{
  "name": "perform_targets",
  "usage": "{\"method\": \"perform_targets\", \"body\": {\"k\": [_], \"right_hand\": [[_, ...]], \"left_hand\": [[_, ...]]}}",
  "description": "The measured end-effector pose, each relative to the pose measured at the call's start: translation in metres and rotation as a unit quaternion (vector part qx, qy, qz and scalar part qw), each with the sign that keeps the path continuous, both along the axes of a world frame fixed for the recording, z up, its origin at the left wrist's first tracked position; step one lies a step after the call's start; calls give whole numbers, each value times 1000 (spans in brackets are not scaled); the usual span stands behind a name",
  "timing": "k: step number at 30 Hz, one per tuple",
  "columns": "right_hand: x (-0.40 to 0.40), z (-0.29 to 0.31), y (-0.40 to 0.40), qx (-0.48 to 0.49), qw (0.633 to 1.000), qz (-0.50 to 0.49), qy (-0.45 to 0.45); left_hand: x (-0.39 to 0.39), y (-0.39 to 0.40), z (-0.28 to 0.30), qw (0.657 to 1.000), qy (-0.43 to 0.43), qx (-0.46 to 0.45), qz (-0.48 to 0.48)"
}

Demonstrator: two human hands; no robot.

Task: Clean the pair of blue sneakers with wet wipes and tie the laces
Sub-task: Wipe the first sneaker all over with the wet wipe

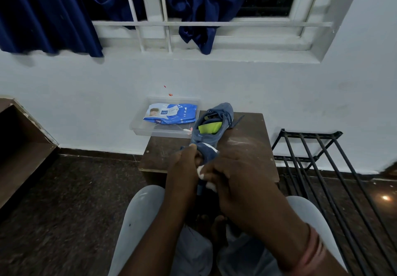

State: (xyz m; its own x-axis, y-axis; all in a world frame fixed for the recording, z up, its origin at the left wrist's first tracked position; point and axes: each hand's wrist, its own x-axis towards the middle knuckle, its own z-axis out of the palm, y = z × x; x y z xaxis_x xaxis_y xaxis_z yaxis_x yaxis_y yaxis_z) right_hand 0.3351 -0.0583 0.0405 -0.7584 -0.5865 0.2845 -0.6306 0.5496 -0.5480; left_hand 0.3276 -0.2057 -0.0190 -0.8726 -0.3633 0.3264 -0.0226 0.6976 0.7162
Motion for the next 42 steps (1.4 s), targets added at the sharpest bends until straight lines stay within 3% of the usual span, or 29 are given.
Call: {"method": "perform_targets", "body": {"k": [4, 6, 10, 14, 17, 19, 21, 23, 24, 27, 32, 34, 38, 42], "right_hand": [[-12, -8, 7, 24, 996, -47, 78], [-18, -9, 8, 12, 993, -74, 87], [18, -7, -3, 7, 998, -38, 49], [-10, -12, 3, -7, 987, -114, 112], [0, -10, 0, -32, 994, -88, 55], [12, -11, 5, -32, 995, -86, 30], [6, -14, 17, -70, 988, -133, 35], [-4, -15, 28, -140, 971, -192, 37], [-7, -13, 32, -185, 960, -207, 28], [-9, -6, 30, -269, 945, -186, 12], [-15, 0, 10, -280, 947, -140, 67], [-19, 3, 2, -266, 948, -153, 81], [-34, 2, -5, -248, 950, -182, 51], [-39, -1, -6, -173, 969, -171, 37]], "left_hand": [[0, 2, -4, 999, -11, -22, 32], [-1, 4, -6, 999, -8, 31, 31], [2, 3, 3, 994, -18, 98, 50], [0, 9, 8, 985, 4, 156, 69], [-1, 5, 10, 942, 12, 327, 80], [1, 0, 13, 933, 19, 353, 69], [1, 4, 23, 902, 71, 413, 105], [0, 3, 33, 808, 62, 579, 88], [-1, 5, 39, 788, 54, 610, 59], [-2, 8, 49, 797, 77, 600, 15], [-4, 19, 52, 795, 58, 601, -52], [0, 20, 52, 809, 48, 585, -35], [5, 25, 53, 773, 63, 629, -56], [5, 29, 49, 784, 41, 614, -83]]}}
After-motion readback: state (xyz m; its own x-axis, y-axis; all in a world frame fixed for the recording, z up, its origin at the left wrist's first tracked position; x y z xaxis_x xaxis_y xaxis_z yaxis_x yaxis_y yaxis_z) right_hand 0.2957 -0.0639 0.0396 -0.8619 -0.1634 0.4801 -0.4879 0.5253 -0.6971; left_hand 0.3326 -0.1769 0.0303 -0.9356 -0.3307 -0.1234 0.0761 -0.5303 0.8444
